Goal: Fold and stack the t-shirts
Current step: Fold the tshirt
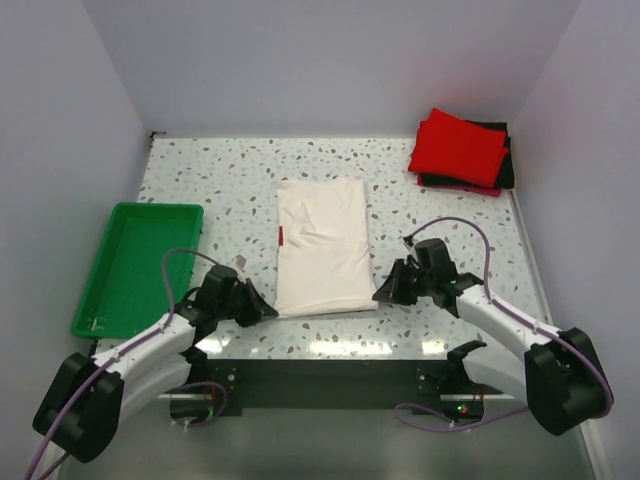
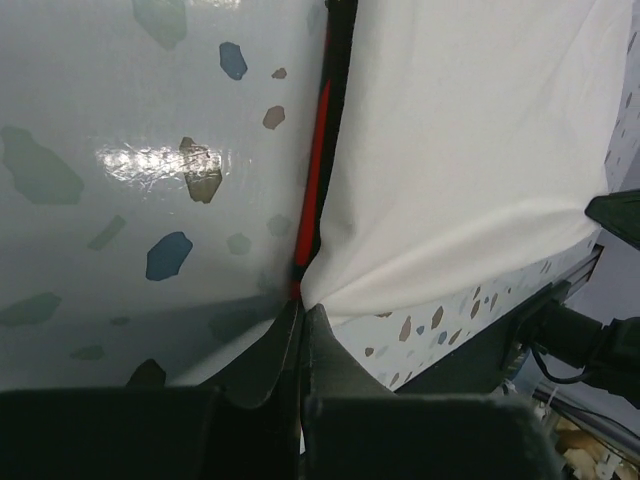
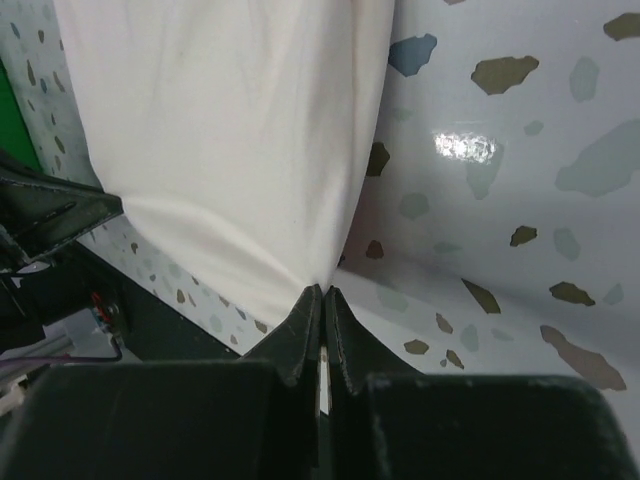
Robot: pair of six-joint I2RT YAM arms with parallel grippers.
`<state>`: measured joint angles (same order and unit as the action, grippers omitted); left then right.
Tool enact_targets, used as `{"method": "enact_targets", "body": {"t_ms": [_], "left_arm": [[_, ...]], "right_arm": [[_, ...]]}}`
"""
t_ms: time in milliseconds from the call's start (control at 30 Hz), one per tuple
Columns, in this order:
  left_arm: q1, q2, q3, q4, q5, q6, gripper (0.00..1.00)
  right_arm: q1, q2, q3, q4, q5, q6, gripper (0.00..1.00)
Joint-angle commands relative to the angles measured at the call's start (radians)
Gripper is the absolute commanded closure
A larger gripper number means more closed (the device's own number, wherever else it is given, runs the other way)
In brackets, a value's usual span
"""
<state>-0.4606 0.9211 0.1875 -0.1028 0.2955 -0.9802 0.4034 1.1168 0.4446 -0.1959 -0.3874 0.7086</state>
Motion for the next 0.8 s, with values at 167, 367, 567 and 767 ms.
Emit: {"method": "enact_targets", "body": {"t_ms": [167,367,567,767], "left_arm": [[0.000,0.015,0.009,-0.060,0.014,0.015,1.00],[0.000,-0.047,0.105,-0.144,-0.002,0.038,1.00],[0.000,-0.132,0.216,-0.314,-0.036,0.046,1.00],[-0.001,-0.257,0.265,-0.446,-0.036,0.034,1.00]], "right_arm": [[-0.009,-0.117,0.016,-0.166,0.064,-0.024,1.00],[-0.009,-0.129,0.037,-0.192,0.059,-0.029,1.00],[-0.009,-0.199,0.068,-0.292,0.065,-0.054,1.00],[-0.009,-0.305,0.072,-0.384,0.061,-0.063,1.00]]}}
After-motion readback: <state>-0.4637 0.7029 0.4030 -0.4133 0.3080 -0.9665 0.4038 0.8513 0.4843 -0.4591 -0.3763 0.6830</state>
